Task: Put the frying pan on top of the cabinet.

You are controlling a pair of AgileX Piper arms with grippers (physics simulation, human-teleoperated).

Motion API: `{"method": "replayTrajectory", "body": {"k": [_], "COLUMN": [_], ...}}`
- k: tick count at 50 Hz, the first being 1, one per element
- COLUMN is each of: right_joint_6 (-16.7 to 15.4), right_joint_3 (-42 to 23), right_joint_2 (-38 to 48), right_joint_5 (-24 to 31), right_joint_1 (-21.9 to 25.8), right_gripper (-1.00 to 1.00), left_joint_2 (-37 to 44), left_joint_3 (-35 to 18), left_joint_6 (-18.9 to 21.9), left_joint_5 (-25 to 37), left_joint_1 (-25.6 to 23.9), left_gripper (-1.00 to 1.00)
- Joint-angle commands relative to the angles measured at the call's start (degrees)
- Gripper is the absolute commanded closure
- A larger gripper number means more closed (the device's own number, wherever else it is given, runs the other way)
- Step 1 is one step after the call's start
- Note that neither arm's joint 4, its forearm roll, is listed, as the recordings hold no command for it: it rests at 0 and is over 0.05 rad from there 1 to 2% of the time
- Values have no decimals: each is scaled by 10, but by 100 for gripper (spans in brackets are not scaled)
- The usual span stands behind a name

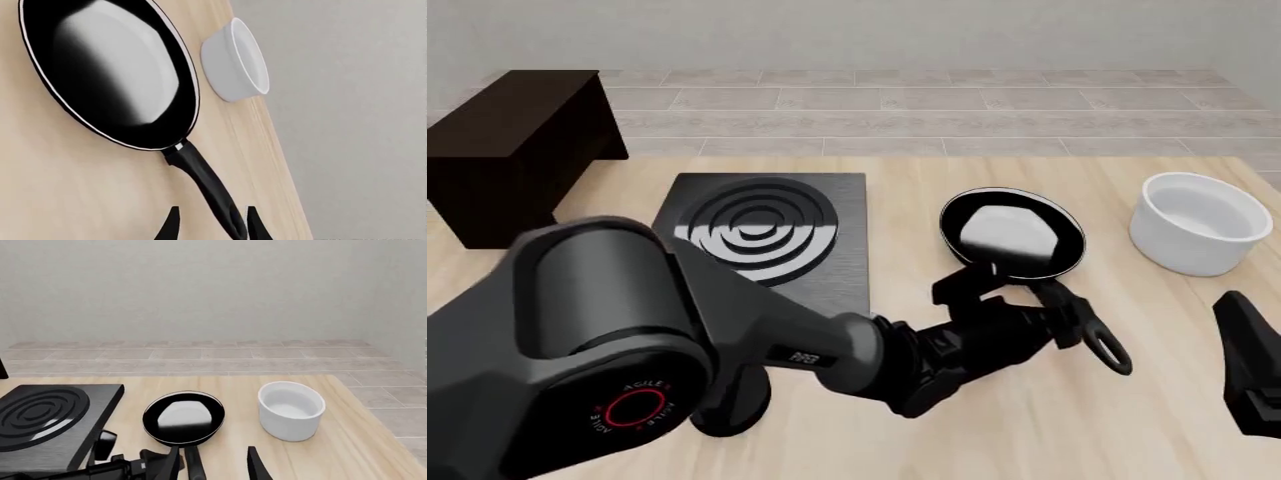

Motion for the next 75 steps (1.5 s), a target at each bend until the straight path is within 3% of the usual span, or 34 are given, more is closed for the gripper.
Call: {"method": "replayTrajectory", "body": {"k": [1,75], "right_joint_6": [2,17], "right_joint_3": [0,0], "right_joint_2": [2,0], "right_joint_5": [-1,0], "right_joint_1": [-2,-11], "right_gripper": [-100,-100], "left_joint_2": [14,82], "left_joint_3": [-23,-113], "left_joint_6": [-1,-34], "left_joint_5": [9,29], "left_joint_1": [-3,-27], "left_gripper": [-100,-100]}}
